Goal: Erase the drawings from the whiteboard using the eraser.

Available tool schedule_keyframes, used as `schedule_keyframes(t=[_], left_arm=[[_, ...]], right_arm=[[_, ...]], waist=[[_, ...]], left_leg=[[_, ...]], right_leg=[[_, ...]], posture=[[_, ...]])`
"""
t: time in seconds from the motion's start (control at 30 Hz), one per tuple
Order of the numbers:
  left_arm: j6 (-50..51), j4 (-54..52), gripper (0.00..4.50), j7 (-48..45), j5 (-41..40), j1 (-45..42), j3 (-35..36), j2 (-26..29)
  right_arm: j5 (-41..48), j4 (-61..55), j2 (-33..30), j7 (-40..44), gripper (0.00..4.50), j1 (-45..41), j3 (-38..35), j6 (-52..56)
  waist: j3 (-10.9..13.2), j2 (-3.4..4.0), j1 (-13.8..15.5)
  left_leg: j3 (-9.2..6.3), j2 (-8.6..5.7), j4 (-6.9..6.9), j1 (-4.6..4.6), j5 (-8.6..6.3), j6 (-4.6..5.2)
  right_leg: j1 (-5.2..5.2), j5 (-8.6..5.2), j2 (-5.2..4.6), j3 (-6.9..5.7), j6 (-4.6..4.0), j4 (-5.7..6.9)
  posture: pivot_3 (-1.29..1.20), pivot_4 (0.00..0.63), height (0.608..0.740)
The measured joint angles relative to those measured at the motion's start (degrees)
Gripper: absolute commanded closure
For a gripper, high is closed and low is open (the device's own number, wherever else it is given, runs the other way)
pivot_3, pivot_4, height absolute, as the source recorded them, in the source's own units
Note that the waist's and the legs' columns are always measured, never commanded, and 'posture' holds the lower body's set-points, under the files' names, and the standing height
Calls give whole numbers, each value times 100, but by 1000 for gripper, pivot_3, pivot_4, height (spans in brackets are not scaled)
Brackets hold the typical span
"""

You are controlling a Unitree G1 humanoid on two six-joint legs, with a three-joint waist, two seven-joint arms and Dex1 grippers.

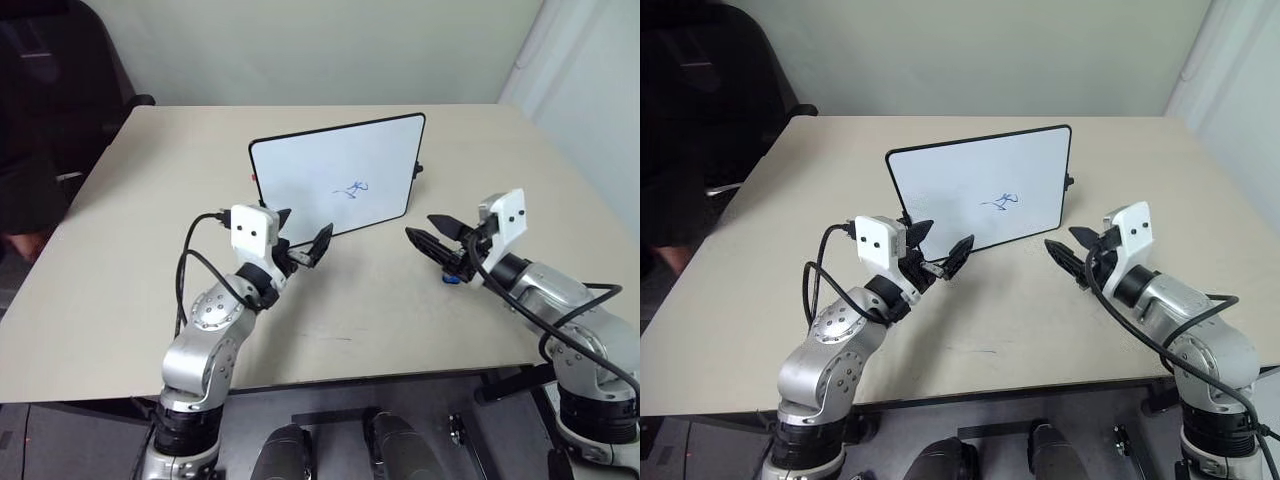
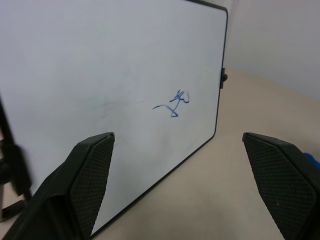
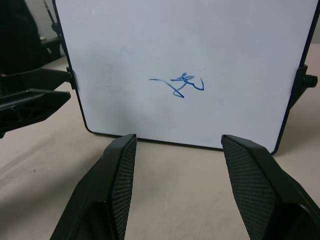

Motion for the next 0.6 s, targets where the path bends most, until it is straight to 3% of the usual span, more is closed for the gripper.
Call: schedule_keyframes(t=[0.6], left_arm=[[-3, 65, 0, -25, -30, -41, -130, -92]], right_arm=[[342, -201, -158, -301, 1652, 107, -244, 322]], waist=[[0, 0, -1]], left_leg=[[1, -1, 0, 0, 0, 0]], right_leg=[[7, -13, 0, 1, 22, 0]], posture=[[0, 150, 740]])
